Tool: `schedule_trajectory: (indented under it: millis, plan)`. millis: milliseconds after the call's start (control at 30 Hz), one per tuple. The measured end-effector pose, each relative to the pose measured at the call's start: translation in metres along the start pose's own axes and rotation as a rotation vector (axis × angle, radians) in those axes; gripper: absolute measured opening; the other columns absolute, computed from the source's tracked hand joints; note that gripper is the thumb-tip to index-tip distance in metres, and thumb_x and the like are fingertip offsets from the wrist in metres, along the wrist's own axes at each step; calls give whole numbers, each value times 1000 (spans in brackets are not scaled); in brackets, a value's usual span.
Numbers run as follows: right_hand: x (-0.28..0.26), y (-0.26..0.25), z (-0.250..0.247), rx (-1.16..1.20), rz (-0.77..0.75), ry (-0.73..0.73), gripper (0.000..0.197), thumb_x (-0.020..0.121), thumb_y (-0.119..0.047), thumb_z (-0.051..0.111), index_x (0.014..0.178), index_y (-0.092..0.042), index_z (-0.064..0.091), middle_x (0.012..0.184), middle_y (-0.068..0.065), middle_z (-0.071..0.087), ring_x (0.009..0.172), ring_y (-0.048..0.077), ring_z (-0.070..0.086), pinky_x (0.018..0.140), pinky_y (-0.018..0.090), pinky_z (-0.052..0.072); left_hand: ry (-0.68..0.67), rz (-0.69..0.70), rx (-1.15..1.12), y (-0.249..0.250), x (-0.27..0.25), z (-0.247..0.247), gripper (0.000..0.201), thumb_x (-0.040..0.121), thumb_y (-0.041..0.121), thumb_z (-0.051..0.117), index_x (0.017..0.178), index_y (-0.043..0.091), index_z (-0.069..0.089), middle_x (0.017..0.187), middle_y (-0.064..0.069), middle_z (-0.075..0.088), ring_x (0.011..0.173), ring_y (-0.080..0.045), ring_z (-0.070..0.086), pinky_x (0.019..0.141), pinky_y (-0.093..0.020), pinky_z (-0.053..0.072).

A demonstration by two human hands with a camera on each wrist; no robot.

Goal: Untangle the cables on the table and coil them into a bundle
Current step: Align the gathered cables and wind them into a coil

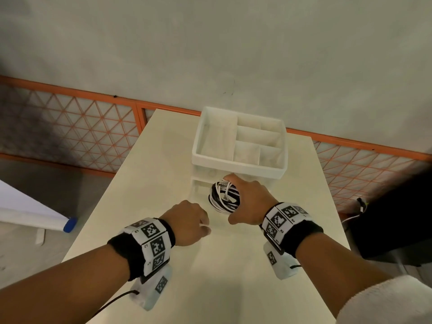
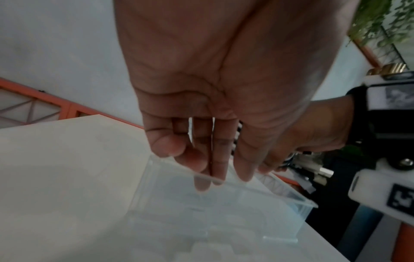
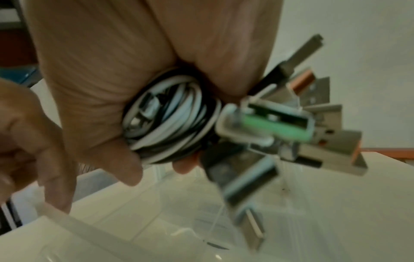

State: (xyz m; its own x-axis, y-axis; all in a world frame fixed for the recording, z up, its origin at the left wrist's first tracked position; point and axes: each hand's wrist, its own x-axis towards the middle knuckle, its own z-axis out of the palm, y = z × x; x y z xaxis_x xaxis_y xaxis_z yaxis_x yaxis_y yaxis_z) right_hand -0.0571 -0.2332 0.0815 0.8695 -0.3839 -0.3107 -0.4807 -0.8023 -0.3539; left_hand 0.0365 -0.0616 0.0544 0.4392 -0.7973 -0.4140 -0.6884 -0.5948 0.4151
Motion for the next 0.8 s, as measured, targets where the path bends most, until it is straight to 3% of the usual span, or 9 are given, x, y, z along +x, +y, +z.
schedule_trajectory:
  millis: [100, 200, 267, 300, 400, 600, 700, 800]
  plan:
    - [12, -6, 6, -76, -33, -80, 99, 54, -33, 86, 135, -46, 31, 114, 1, 65, 99, 27, 65, 84, 42, 60, -13, 12, -48, -1, 0, -7, 23, 88, 42, 60, 101, 29, 73, 109, 7, 71, 102, -16, 64, 90, -31, 50]
    - [21, -8, 14, -145, -61, -151, 98, 56, -30, 86, 137, -43, 33, 112, 1, 66, 94, 26, 65, 82, 42, 60, 252, 38, -180, 1, 3, -13, 9, 84, 30, 63, 84, 27, 72, 88, 4, 72, 80, -18, 65, 76, -32, 54]
    - [25, -8, 18, -173, -71, -182, 91, 58, -26, 87, 134, -38, 39, 109, -2, 66, 90, 24, 64, 80, 41, 60, 453, 104, -252, 2, 7, -14, 8, 85, 20, 66, 89, 24, 72, 90, 4, 69, 80, -14, 60, 77, -32, 51]
    - [27, -8, 19, -178, -77, -190, 86, 57, -25, 87, 130, -35, 43, 107, -3, 66, 89, 23, 65, 79, 40, 60, 478, 156, -242, 3, 10, -13, 14, 86, 18, 66, 97, 23, 73, 98, 4, 68, 86, -14, 58, 82, -32, 49]
    - [32, -8, 22, -189, -84, -209, 73, 58, -22, 86, 120, -29, 48, 102, -6, 64, 88, 23, 66, 77, 40, 60, 363, 230, -128, 7, 18, -7, 28, 89, 21, 65, 115, 26, 72, 118, 6, 60, 103, -15, 55, 91, -28, 44]
    - [36, 5, 31, -103, -86, -229, 74, 62, -23, 84, 125, -28, 46, 105, -5, 63, 91, 22, 64, 80, 38, 59, 279, 139, -17, 16, 34, 5, 27, 89, 31, 63, 111, 19, 73, 122, 2, 50, 106, -21, 55, 90, -34, 46]
    - [32, 14, 32, 1, -86, -213, 85, 64, -25, 86, 137, -33, 43, 115, -6, 64, 102, 19, 61, 91, 38, 55, 233, 130, 14, 19, 37, 10, 30, 94, 30, 56, 117, 15, 69, 128, -2, 48, 106, -25, 56, 91, -37, 47]
    - [25, 22, 34, -7, -106, -151, 83, 62, -35, 86, 135, -37, 46, 119, -4, 63, 110, 19, 60, 94, 40, 52, 200, 117, 87, 19, 40, 16, 31, 95, 30, 55, 117, 13, 69, 130, -3, 44, 110, -24, 51, 93, -36, 47]
